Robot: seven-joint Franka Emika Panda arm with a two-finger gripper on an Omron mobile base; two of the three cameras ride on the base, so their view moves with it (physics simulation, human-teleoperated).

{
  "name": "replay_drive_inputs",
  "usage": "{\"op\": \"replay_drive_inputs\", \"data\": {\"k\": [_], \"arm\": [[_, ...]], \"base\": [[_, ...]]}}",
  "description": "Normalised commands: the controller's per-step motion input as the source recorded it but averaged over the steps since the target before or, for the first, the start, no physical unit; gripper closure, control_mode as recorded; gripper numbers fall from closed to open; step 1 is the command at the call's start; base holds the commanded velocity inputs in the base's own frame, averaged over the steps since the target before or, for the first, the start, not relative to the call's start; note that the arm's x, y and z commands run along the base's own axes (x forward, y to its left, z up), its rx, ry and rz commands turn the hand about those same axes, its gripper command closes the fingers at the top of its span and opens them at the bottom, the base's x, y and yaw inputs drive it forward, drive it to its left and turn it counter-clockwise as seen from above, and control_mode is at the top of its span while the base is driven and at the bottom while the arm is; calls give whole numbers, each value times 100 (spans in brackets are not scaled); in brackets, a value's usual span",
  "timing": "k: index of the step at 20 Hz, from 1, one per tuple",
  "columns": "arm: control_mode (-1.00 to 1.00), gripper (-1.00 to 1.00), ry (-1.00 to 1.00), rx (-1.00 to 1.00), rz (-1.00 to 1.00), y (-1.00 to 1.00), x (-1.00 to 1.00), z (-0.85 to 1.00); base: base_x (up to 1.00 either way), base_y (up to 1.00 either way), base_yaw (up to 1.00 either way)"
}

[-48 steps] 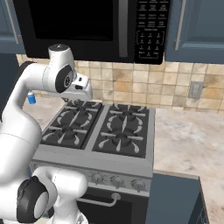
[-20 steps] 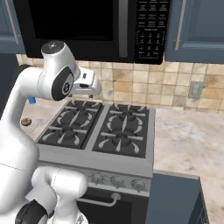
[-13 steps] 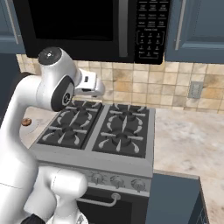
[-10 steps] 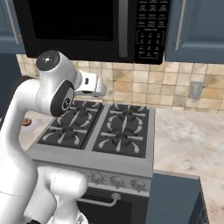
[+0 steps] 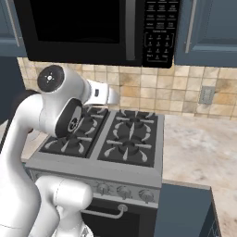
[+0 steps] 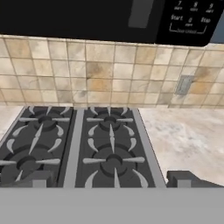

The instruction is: Pick the mushroom from the counter and place it in the microwave. Then turn on the microwave.

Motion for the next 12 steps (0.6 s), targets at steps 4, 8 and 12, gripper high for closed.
{"op": "replay_drive_inputs", "data": {"k": [4,8,12], "arm": [[-100,-100,-5,0,-3,-27,-15,17],[-100,-100,-4,0,-3,-20,-12,26],[-100,-100,-2,1,-3,-12,-8,32]], "base": [[0,0,0],[0,0,0],[0,0,0]]}}
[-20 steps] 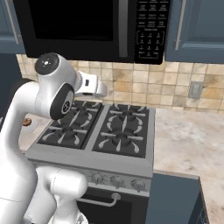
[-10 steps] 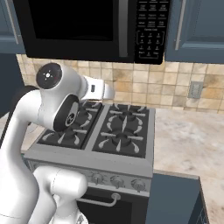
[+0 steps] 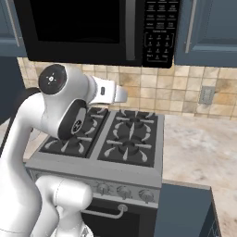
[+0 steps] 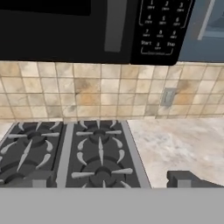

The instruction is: Pick the mushroom from the counter and place it in the microwave. Then turn on the microwave.

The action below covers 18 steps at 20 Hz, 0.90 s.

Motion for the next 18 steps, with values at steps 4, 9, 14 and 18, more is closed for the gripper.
{"op": "replay_drive_inputs", "data": {"k": [4,9,14,18], "arm": [[-100,-100,-5,0,-3,-6,-2,35],[-100,-100,-7,0,-2,0,0,33],[-100,-100,-11,0,0,0,0,26],[-100,-100,-12,0,0,0,7,27]], "base": [[0,0,0],[0,0,0],[0,0,0],[0,0,0]]}}
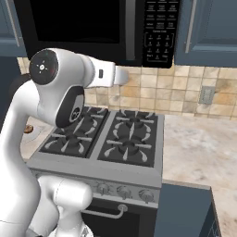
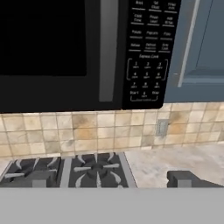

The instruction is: Pick the mushroom from the counter and place it in the microwave. Then turn on the microwave.

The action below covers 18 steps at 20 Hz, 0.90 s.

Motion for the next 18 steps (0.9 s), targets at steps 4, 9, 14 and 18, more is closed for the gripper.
{"op": "replay_drive_inputs", "data": {"k": [4,9,14,18], "arm": [[-100,-100,-9,0,0,0,10,31],[-100,-100,-9,0,0,0,5,27],[-100,-100,-9,0,0,0,2,22],[-100,-100,-6,0,0,0,3,24]], "base": [[0,0,0],[0,0,0],[0,0,0],[0,0,0]]}}
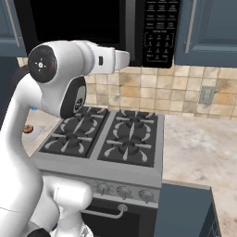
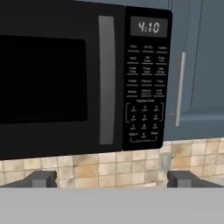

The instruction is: Pick the mushroom from the counter and place it in the microwave. Then turn on the microwave.

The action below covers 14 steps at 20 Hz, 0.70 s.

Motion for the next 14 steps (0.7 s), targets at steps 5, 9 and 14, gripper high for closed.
{"op": "replay_drive_inputs", "data": {"k": [5,9,14], "arm": [[-100,-100,-4,0,0,1,3,17],[-100,-100,-1,0,0,2,0,11],[-100,-100,0,0,0,4,3,9]], "base": [[0,0,0],[0,0,0],[0,0,0]]}}
